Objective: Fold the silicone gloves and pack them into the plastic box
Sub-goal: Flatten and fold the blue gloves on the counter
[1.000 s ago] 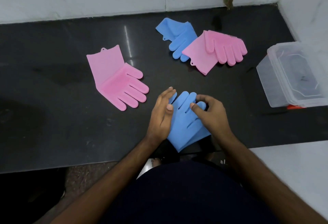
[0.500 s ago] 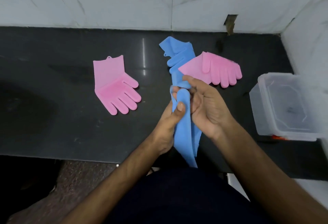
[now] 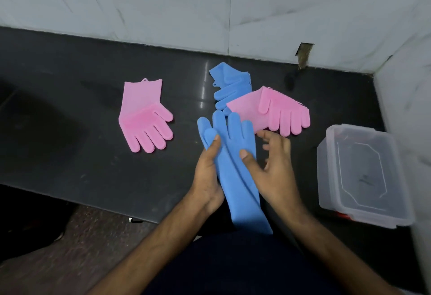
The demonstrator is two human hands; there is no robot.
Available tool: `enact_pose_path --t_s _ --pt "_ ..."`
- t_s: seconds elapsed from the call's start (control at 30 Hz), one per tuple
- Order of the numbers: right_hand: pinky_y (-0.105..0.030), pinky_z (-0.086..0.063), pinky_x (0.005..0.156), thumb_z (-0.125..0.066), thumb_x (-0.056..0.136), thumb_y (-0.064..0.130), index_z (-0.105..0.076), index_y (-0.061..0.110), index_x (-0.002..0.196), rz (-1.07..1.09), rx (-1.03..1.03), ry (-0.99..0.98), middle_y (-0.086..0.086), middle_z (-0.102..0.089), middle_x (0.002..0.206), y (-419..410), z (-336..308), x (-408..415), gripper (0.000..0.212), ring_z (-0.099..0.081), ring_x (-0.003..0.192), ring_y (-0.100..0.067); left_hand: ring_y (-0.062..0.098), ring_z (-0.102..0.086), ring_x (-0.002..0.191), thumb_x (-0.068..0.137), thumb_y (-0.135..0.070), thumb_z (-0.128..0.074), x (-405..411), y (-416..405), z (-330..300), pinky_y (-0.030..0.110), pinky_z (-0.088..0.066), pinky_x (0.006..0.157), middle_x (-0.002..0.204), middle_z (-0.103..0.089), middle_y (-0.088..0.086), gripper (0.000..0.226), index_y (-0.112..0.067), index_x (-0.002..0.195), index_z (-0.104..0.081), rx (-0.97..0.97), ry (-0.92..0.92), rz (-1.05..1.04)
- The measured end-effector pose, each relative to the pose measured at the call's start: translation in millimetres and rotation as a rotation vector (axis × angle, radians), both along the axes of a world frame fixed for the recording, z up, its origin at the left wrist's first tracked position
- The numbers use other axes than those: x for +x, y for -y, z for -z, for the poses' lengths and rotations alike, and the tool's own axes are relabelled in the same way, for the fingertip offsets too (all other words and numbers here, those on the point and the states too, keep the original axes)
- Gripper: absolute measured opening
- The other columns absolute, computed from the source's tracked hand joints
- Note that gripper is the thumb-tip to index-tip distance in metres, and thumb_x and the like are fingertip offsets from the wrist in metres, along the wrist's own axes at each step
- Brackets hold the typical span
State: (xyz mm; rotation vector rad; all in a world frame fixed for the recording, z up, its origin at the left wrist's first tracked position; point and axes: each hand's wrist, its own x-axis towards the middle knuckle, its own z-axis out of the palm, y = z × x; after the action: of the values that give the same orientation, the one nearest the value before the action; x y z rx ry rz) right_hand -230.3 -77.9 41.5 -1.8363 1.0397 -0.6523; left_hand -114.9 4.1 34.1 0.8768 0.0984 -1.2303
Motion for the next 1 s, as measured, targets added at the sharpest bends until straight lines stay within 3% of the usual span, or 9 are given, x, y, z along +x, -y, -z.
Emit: enact_pose_path --t_s 0.13,0.27,0.37,0.43,0.53,0.67,0.83,0.9,1.0 --pt "-0.035 -0.055 0.095 -0.068 0.084 0.064 -0.048 0.031 0.136 -0.266 0.483 -0.011 0.017 -0.066 0.123 2 10 -9 0.065 -0.066 0.110 -0.002 0.034 -0.072 0.114 0.092 -0.053 -0.069 7 0 2 0.051 -0.057 0.101 0.127 -0.073 0.019 0.050 -0.011 0.117 -0.080 -0.026 -0.057 -0.149" --pt "-0.040 -0.052 0.067 -0.060 0.099 0.041 -0.059 0.015 0.092 -0.347 0.245 -0.123 0.002 -0.065 0.078 0 15 -6 0.028 -0.062 0.070 -0.019 0.033 -0.069 0.123 0.087 -0.067 -0.069 15 -1 -1 0.049 -0.055 0.105 0.134 -0.070 0.019 0.073 -0.011 0.134 -0.071 -0.029 -0.017 -0.183" --pt "-0.030 -0.033 0.053 -0.054 0.103 0.033 -0.041 0.012 0.072 -0.315 -0.011 -0.147 0.008 -0.038 0.059 2 1 -1 0.040 -0.036 0.053 -0.009 0.033 -0.068 0.124 0.087 -0.067 -0.069 29 -6 -1 0.051 -0.052 0.107 0.133 -0.071 0.017 0.071 -0.014 0.133 -0.070 0.039 0.076 -0.190" --pt "-0.033 -0.042 0.053 -0.053 0.103 0.034 -0.053 0.015 0.075 -0.307 -0.307 -0.257 0.006 -0.047 0.062 1 -13 0 0.034 -0.046 0.055 -0.012 0.032 -0.071 0.121 0.089 -0.053 -0.074 38 -9 1 0.052 -0.053 0.106 0.128 -0.075 0.013 0.054 -0.014 0.127 -0.071 0.111 0.129 -0.204" --pt "-0.038 -0.053 0.056 -0.051 0.103 0.034 -0.072 0.019 0.105 -0.314 -0.603 -0.408 0.005 -0.062 0.080 -7 -36 0 0.026 -0.059 0.061 -0.020 0.032 -0.072 0.113 0.093 -0.027 -0.075 47 -12 7 0.050 -0.057 0.101 0.123 -0.076 0.013 0.035 -0.011 0.123 -0.070 0.146 0.202 -0.202" --pt "-0.040 -0.054 0.058 -0.046 0.104 0.038 -0.069 0.024 0.120 -0.286 -0.590 -0.477 0.006 -0.061 0.085 -15 -49 7 0.031 -0.060 0.064 -0.021 0.026 -0.076 0.100 0.090 -0.016 -0.076 55 -13 6 0.042 -0.062 0.087 0.111 -0.078 0.011 0.022 -0.012 0.112 -0.074 0.064 0.200 -0.156" --pt "-0.036 -0.048 0.056 -0.047 0.104 0.039 -0.065 0.024 0.093 -0.257 -0.451 -0.471 0.005 -0.049 0.067 -17 -29 11 0.026 -0.052 0.060 -0.017 0.026 -0.076 0.098 0.085 -0.007 -0.075 65 -14 6 0.040 -0.063 0.085 0.111 -0.077 0.012 0.026 -0.011 0.111 -0.074 0.006 0.201 -0.146" --pt "-0.032 -0.039 0.051 -0.049 0.104 0.037 -0.050 0.022 0.073 -0.225 -0.373 -0.420 0.004 -0.041 0.057 -17 -22 11 0.034 -0.043 0.051 -0.015 0.024 -0.076 0.098 0.088 -0.008 -0.074 68 -16 7 0.039 -0.063 0.084 0.109 -0.078 0.010 0.024 -0.013 0.112 -0.074 0.041 0.212 -0.146" --pt "-0.028 -0.034 0.050 -0.048 0.105 0.034 -0.047 0.025 0.072 -0.196 -0.274 -0.351 0.003 -0.042 0.055 -17 -20 15 0.034 -0.038 0.049 -0.011 0.019 -0.079 0.085 0.089 -0.010 -0.073 72 -19 7 0.032 -0.063 0.067 0.097 -0.081 0.005 0.012 -0.020 0.089 -0.079 0.142 0.177 -0.158"
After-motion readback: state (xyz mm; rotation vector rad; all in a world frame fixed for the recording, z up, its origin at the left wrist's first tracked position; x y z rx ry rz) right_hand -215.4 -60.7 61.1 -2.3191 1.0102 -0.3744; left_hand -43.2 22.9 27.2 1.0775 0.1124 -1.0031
